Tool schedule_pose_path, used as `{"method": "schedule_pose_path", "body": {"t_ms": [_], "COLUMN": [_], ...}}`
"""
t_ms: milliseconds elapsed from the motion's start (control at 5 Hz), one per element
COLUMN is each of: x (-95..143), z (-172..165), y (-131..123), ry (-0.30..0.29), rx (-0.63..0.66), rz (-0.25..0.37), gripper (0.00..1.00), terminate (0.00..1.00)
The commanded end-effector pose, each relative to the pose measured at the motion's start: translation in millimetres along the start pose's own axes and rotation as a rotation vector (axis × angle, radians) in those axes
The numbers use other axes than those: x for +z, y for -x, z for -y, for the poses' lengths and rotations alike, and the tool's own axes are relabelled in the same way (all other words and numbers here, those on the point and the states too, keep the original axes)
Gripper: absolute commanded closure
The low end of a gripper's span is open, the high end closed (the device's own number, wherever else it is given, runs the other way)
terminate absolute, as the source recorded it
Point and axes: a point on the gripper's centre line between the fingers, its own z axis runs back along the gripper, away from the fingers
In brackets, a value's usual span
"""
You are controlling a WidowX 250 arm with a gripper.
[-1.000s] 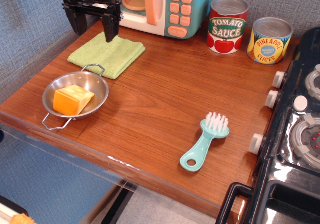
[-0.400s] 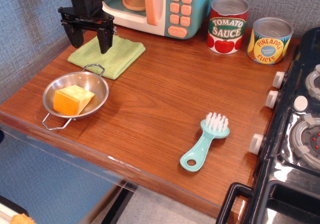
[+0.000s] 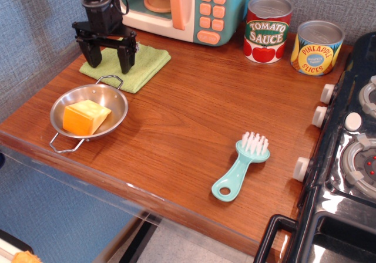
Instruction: Move the towel in front of the cans
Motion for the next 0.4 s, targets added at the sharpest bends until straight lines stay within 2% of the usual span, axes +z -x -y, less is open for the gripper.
{"method": "schedule_pose_path", "body": {"t_ms": [0, 200], "x": [-19.1, -27.3], "z": [2.6, 4.4], "y": [10.7, 11.8], "ry": [-0.033, -0.022], "rx": [-0.003, -0.004], "rz": [-0.058, -0.091], "gripper": [0.00, 0.00], "terminate": [0.00, 0.00]}}
